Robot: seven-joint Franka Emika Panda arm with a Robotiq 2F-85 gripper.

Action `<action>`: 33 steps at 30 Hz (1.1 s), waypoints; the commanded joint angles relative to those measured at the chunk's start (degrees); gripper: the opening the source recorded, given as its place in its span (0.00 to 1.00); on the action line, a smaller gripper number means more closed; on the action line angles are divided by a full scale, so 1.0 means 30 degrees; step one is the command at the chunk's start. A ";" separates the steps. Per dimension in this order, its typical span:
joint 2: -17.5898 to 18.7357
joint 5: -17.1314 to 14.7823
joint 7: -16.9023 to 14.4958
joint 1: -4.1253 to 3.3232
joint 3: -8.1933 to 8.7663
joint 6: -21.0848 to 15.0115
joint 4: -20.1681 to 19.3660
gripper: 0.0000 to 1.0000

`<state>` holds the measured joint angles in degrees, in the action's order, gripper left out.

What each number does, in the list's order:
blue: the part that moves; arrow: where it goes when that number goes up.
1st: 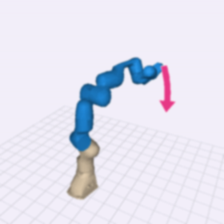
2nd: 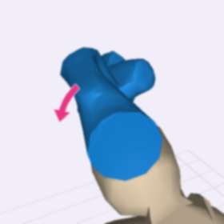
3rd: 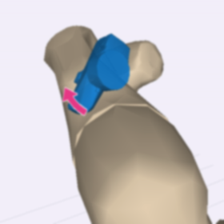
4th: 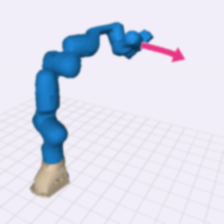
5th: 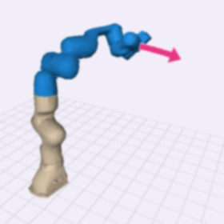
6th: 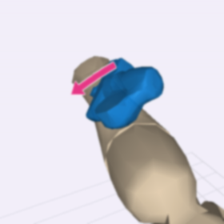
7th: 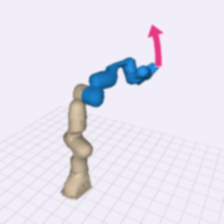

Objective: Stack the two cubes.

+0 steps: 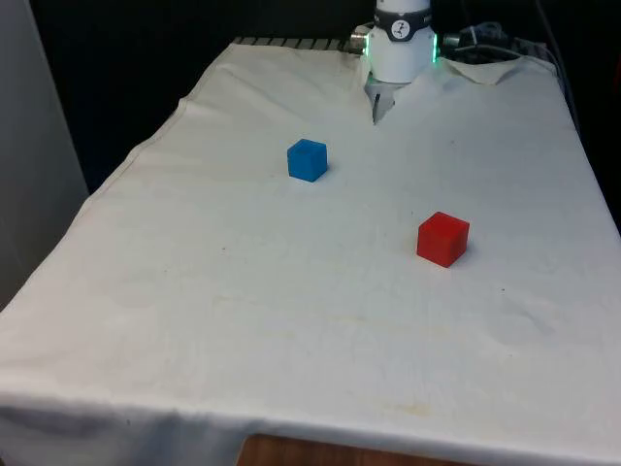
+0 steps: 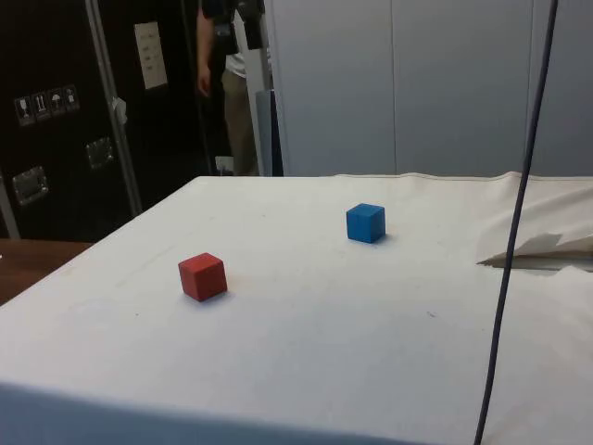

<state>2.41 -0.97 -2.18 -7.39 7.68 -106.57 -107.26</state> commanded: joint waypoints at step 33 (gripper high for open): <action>0.1050 0.0707 0.2311 -0.0057 -0.1662 -0.0095 0.1146 1.00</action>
<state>5.16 0.80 4.18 -7.45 2.69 -107.03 -104.22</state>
